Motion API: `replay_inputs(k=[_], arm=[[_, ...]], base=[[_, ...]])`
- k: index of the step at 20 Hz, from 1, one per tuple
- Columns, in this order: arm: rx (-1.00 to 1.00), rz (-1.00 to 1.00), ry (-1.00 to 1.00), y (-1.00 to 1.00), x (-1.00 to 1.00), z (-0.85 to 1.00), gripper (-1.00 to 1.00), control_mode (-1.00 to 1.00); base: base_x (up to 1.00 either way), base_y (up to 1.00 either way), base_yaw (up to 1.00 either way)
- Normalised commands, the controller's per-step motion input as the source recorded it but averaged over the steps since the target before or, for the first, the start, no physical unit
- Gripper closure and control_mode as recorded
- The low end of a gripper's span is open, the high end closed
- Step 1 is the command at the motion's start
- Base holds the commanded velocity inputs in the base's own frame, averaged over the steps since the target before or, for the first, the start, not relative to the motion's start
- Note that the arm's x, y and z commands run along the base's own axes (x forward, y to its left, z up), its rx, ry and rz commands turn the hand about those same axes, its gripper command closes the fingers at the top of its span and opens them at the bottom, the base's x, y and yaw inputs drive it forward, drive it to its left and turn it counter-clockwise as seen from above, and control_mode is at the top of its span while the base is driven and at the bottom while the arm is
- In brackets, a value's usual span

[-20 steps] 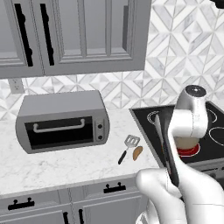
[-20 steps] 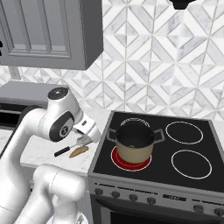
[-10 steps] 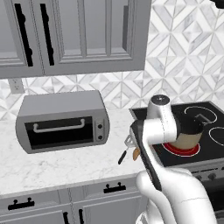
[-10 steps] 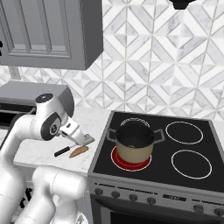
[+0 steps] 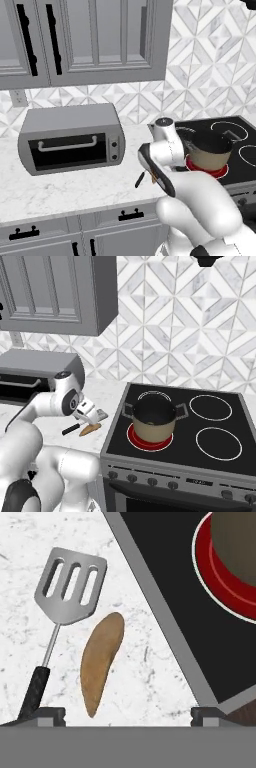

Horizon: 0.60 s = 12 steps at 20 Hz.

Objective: Put the sweet potato and lime in the pot. Retrieve the spatula and lightly stir the vegetables in the pot.

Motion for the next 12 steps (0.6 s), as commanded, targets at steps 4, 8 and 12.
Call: replay_inputs(k=[4,8,12], arm=[[0.02,0.00,0.11,0.01,0.23,-0.59,-1.00,-1.00],[0.02,0.00,0.05,0.00,0.19,-0.58,-1.00,-1.00],[0.01,0.00,0.00,0.00,0.35,-0.34,-1.00,-1.00]], base=[[0.00,0.00,0.00],[0.00,0.00,0.00],[0.00,0.00,0.00]])
